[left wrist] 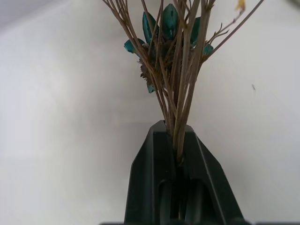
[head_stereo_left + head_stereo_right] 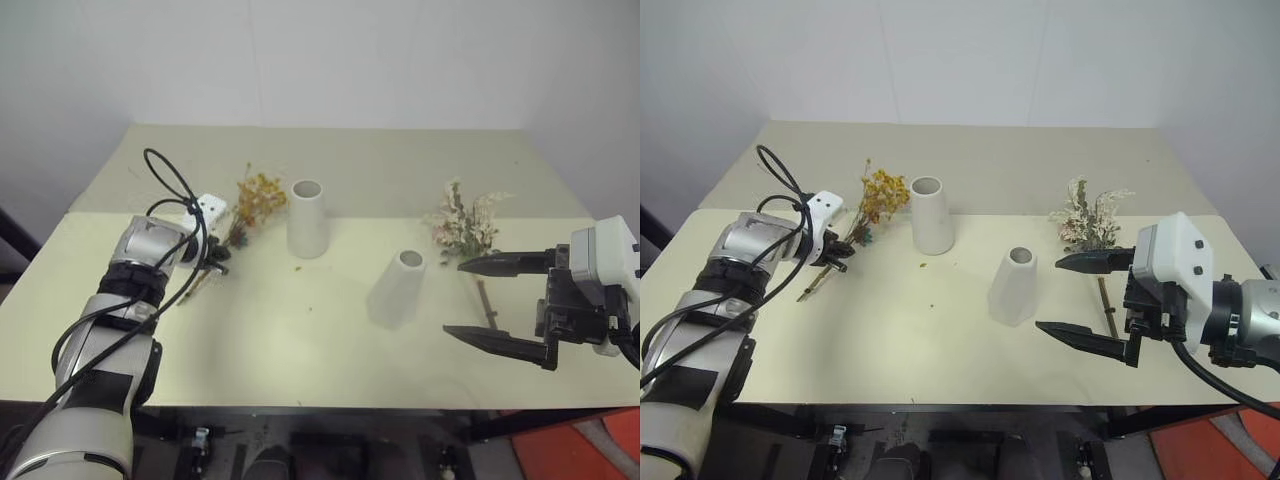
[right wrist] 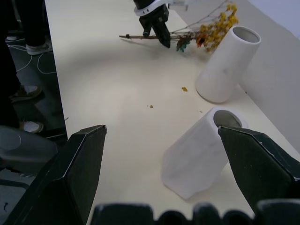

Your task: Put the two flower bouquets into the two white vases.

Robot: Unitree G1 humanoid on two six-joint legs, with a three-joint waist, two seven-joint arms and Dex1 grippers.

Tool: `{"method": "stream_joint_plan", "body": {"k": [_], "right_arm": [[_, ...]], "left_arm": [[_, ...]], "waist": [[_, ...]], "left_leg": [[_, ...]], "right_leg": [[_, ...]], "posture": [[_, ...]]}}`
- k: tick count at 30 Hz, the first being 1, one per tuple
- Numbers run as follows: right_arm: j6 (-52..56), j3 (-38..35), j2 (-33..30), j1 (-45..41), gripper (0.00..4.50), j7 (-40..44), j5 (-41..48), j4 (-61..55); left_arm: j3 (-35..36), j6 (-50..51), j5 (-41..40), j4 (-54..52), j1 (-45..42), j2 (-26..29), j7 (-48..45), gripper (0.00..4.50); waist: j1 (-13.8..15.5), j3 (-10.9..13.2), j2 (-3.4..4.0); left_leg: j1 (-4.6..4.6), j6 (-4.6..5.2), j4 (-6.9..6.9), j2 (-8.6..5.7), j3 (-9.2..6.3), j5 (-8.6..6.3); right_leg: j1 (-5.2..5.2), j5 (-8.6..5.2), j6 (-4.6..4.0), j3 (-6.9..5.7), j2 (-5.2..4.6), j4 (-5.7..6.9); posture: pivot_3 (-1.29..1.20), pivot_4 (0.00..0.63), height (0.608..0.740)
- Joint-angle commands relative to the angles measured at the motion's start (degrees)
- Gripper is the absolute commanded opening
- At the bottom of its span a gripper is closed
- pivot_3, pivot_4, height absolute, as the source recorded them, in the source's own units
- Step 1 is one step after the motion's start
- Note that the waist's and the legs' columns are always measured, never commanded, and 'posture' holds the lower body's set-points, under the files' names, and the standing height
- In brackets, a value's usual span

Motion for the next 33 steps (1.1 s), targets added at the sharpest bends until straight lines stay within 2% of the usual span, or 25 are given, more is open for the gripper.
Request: {"method": "stream_joint_plan", "body": {"k": [1,5,9,12,15,20,26,33], "right_arm": [[-0.20,-2.26,-0.56,0.10,4.50,-0.02,-0.03,-0.37],[-0.34,-3.02,-0.31,0.41,4.50,-0.08,-0.22,-0.25],[-1.43,-2.30,0.22,0.55,4.50,-0.25,-1.33,0.00],[-2.30,-1.15,0.69,-0.10,4.50,-0.52,-1.96,0.32],[-3.03,0.38,1.17,-1.19,4.50,-1.21,-2.81,0.28],[-2.45,0.24,2.51,-1.48,4.50,-3.99,-2.60,-1.46],[-1.52,-2.63,3.89,1.90,4.50,-6.46,-1.87,-4.71],[-0.12,-3.99,3.77,2.94,4.50,-10.13,0.52,-7.39]], "left_arm": [[5.93,1.70,-0.15,-5.47,-1.28,2.86,4.75,0.03],[15.42,-3.72,-2.10,-6.35,-3.59,2.52,14.26,0.03],[27.70,-26.38,-9.28,-1.26,-6.26,-3.54,21.55,0.03],[30.88,-42.31,-11.43,7.37,-9.34,-6.86,20.96,0.03],[34.22,-51.18,-15.62,14.99,-13.21,-10.48,17.20,0.03],[42.57,-54.65,-28.36,21.67,-18.92,-16.55,-0.96,0.03],[42.36,-56.61,-28.59,28.10,-22.83,-18.87,-6.59,0.03],[42.38,-51.32,-29.46,31.10,-23.67,-19.54,-15.65,0.03]], "waist": [[-0.01,0.01,-0.01],[0.08,0.01,-0.01],[1.04,0.01,-0.03],[1.48,0.00,-0.04],[1.47,0.00,-0.05],[1.39,0.01,-0.08],[1.21,0.01,-0.09],[0.99,0.01,-0.09]], "left_leg": [[-0.01,0.00,0.01,0.00,-0.03,0.00],[0.01,0.00,0.04,0.00,-0.22,0.00],[0.00,-0.02,0.08,-0.02,-0.29,0.01],[-0.06,-0.03,0.16,-0.12,-0.22,0.02],[-0.09,-0.03,0.15,-0.19,-0.10,0.01],[-0.32,-0.02,0.29,-0.22,0.00,0.01],[-0.31,0.00,0.30,-0.23,0.00,0.01],[-0.21,0.01,0.32,-0.22,-0.01,0.01]], "right_leg": [[-0.01,0.00,0.00,-0.01,0.00,0.01],[0.00,0.01,0.01,-0.01,-0.01,0.02],[0.02,0.03,0.03,-0.05,-0.09,0.02],[0.02,0.10,0.08,-0.09,-0.17,-0.03],[0.02,0.11,0.11,-0.09,-0.20,-0.07],[0.00,0.11,0.12,-0.29,-0.22,-0.06],[0.04,0.11,0.13,-0.28,-0.19,-0.04],[0.09,0.11,0.13,-0.25,-0.17,-0.03]], "posture": [[0.00,0.150,0.740],[0.00,0.150,0.740],[0.00,0.150,0.740],[0.00,0.150,0.740],[0.00,0.150,0.740],[0.00,0.150,0.740],[0.00,0.150,0.740],[0.00,0.150,0.740]]}}
